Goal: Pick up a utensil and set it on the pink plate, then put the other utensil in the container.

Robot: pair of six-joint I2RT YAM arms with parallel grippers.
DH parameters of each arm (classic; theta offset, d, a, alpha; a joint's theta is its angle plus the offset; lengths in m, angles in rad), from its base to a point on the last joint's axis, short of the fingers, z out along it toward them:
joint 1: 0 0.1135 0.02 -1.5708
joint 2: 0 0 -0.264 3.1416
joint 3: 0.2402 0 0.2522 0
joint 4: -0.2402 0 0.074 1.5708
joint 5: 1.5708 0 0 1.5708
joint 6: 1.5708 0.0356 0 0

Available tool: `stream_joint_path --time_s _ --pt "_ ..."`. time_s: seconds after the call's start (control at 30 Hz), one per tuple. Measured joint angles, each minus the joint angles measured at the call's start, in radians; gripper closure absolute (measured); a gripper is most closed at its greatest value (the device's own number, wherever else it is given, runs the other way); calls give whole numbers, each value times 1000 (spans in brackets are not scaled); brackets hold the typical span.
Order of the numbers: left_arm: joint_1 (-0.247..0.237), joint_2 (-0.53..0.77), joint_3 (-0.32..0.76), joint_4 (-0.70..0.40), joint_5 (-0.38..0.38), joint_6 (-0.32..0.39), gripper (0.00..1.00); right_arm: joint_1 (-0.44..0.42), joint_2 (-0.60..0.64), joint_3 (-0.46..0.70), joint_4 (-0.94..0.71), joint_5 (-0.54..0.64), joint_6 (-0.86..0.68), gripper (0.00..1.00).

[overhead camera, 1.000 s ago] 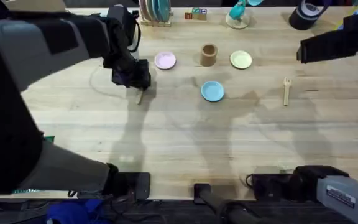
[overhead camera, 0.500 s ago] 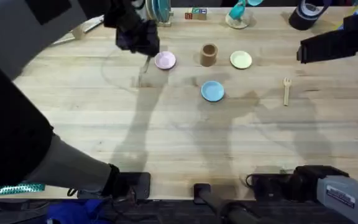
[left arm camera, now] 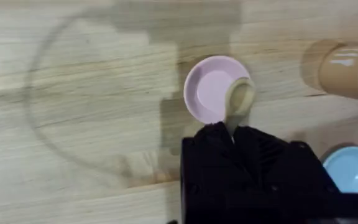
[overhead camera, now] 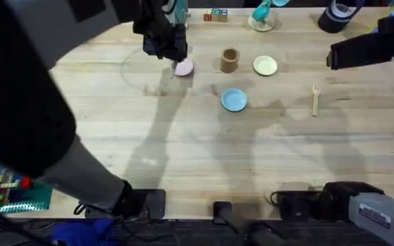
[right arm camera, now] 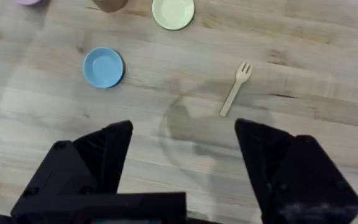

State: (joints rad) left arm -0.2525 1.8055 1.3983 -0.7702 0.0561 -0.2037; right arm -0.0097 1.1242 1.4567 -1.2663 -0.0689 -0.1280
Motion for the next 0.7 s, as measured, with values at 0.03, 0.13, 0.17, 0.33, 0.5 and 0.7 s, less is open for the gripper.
stream_joint_path --time_s 0.03,0.13,0.17,0.33,0.5,0.7 --pt "-1 13 0 2 0 -3 961 0 0 0 0 0 0 3" --pt "-4 60 10 3 1 -10 961 0 0 0 0 0 0 3" --pt "-5 72 16 3 2 -11 961 0 0 0 0 0 0 3" --pt "-5 137 88 -9 4 -14 961 0 0 0 0 0 0 3" --pt "-5 187 150 -35 4 -14 961 0 0 0 0 0 0 4" --pt "-5 211 165 -59 4 -14 961 0 0 0 0 0 0 4"
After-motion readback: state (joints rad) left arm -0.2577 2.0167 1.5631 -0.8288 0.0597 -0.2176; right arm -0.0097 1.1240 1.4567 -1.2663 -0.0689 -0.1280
